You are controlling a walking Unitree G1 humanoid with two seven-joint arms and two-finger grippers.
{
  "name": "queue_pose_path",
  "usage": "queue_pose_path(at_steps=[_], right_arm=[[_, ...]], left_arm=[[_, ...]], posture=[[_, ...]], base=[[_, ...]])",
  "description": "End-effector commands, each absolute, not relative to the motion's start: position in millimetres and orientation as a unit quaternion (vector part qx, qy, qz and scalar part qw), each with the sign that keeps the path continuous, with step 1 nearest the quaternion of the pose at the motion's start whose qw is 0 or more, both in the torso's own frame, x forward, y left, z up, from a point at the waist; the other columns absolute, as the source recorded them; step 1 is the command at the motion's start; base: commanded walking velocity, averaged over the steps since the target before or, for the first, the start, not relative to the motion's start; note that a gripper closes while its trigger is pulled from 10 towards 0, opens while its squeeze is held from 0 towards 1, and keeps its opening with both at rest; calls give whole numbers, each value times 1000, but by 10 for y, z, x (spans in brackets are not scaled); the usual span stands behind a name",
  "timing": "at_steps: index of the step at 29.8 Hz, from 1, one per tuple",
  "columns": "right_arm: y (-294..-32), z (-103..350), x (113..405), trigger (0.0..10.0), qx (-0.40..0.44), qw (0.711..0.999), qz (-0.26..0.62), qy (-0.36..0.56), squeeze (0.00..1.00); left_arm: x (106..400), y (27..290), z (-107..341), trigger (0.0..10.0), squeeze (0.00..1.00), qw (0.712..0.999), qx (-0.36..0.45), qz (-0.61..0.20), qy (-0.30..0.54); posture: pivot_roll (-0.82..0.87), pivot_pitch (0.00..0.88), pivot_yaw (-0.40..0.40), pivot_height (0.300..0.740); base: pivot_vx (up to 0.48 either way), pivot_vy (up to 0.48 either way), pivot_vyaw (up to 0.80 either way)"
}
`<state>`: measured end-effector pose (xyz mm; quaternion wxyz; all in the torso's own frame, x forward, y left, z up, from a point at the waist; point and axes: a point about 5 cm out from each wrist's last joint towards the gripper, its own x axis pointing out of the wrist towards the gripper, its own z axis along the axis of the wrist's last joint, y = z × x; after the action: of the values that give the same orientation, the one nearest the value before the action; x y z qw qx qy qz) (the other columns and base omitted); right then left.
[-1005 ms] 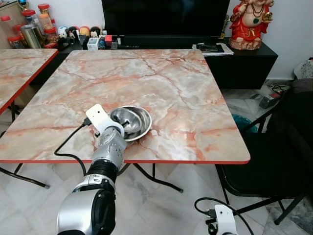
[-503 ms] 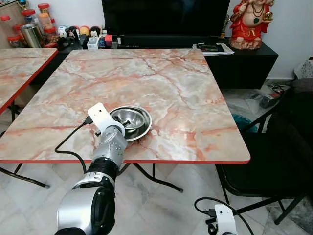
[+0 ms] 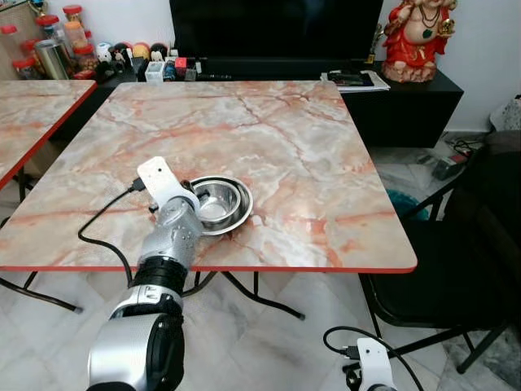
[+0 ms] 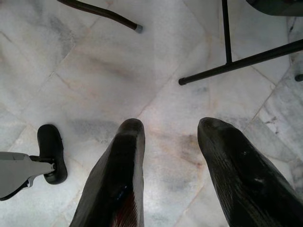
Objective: Setting the table
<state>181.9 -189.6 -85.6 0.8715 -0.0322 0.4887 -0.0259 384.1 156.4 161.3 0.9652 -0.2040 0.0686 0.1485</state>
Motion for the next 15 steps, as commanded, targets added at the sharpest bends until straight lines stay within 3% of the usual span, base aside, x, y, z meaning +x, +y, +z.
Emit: queue_pose_path(at_steps=[1, 3, 5, 12, 15], right_arm=[[-1894, -841, 1850, 10000, -27, 874, -29, 484, 0], [-1889, -835, 1862, 10000, -23, 876, -30, 480, 0], [-1874, -820, 1891, 10000, -13, 882, -32, 470, 0], [-1872, -788, 1942, 10000, -1, 893, -41, 448, 0], [-1889, -783, 1942, 10000, 1, 896, -43, 442, 0]], left_arm=[[3832, 1632, 1819, 10000, 0, 976, -171, 136, 12], [3814, 1667, 1900, 10000, 0, 979, -154, 130, -31], [3758, 1773, 1923, 10000, 0, 984, -81, 132, -85], [3544, 1920, 1534, 10000, 0, 985, 106, 91, -98], [3428, 2061, 1423, 10000, 0, 984, 107, 104, -101]], posture=[[-57, 0, -3, 740], [-54, 0, -4, 740], [-50, 0, -6, 740], [-55, 0, 5, 740], [-59, 0, 9, 740]], base=[[0, 0, 0], [0, 0, 0], [0, 0, 0], [0, 0, 0], [0, 0, 0]])
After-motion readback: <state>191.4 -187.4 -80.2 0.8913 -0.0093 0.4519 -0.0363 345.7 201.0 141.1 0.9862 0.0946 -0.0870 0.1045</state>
